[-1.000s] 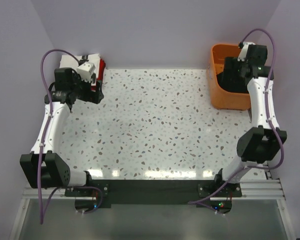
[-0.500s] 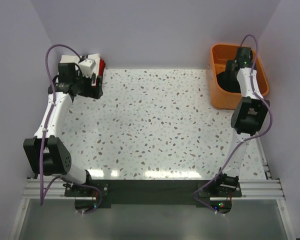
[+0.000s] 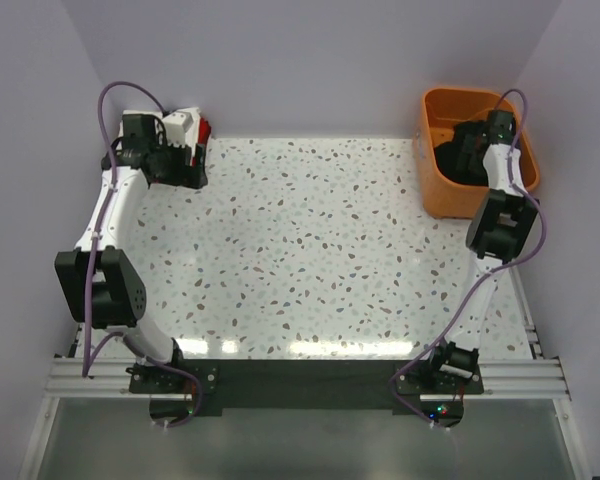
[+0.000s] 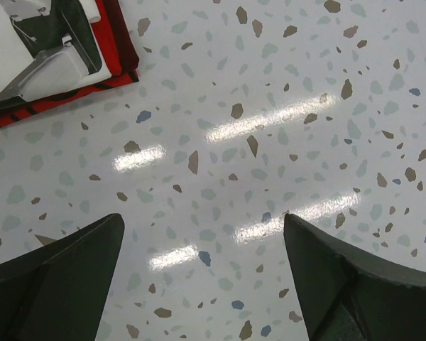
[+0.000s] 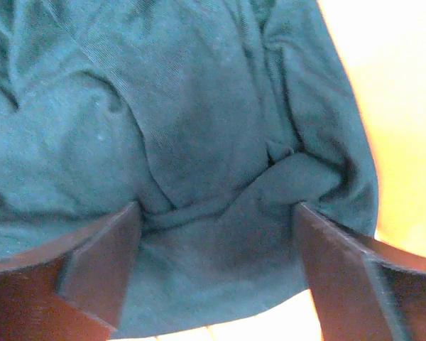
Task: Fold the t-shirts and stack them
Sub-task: Grab the tshirt from the pile
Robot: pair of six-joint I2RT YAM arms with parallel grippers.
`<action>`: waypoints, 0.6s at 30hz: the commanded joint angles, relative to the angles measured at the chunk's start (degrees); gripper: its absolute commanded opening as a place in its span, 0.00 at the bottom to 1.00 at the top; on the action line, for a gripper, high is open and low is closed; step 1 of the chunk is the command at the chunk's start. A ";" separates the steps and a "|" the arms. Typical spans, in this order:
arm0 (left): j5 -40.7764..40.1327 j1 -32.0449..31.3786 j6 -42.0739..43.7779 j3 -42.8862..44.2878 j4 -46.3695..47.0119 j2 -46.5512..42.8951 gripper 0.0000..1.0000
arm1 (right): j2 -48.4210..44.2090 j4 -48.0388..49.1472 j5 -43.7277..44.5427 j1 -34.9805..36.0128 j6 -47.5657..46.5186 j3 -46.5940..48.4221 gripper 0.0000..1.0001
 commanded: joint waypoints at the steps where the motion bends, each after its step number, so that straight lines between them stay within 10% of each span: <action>1: 0.25 -0.32 -2.21 3.57 -1.62 1.17 1.00 | 3.91 0.91 -3.03 -0.71 0.35 4.03 0.85; 7: -0.36 -0.23 -1.51 4.80 -2.85 1.44 1.00 | 3.05 0.38 -9.18 -0.89 -0.26 4.85 0.00; 18: 2.00 -0.32 -0.37 1.74 -2.33 -1.99 1.00 | -28.06 15.14 -17.09 -0.89 8.61 -21.68 0.00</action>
